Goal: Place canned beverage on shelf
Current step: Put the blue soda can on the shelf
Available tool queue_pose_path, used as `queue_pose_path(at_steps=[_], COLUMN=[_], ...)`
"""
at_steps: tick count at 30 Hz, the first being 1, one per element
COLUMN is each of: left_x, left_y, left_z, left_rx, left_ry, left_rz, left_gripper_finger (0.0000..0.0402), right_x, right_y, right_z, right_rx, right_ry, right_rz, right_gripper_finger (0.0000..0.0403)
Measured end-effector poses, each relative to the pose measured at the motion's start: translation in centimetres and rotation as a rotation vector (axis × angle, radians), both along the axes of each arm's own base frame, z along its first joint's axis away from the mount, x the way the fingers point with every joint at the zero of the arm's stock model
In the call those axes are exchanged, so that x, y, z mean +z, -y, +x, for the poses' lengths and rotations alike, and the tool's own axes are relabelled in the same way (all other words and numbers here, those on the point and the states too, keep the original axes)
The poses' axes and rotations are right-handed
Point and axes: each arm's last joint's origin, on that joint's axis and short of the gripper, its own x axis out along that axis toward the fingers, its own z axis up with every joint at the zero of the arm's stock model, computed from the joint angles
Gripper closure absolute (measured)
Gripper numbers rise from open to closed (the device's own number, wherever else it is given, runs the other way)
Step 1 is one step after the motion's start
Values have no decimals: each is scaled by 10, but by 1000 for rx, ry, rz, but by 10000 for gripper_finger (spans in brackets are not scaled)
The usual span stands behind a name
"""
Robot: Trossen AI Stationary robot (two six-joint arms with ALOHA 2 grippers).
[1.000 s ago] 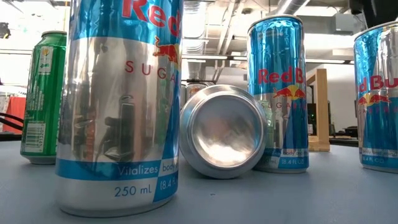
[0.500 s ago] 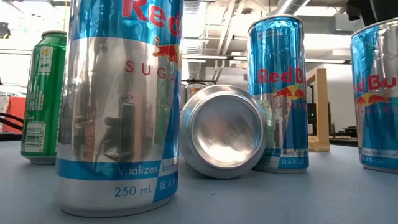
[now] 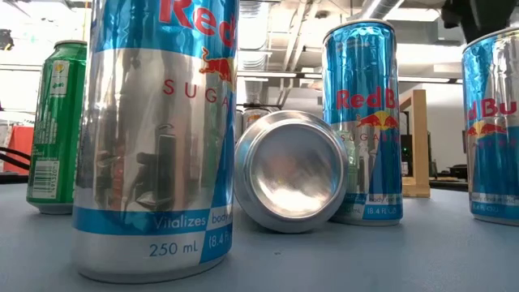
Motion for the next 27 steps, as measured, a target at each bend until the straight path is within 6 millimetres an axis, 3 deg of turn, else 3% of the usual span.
queue_pose_path(at_steps=[27], left_x=[-2], left_y=[3], left_z=[-2], left_rx=[-104], left_ry=[-30], left_rz=[-52], left_gripper_finger=[190], right_x=[0], right_y=[-1], right_z=[-2], right_rx=[-41], right_ry=[-51], right_rz=[51], right_gripper_finger=[130])
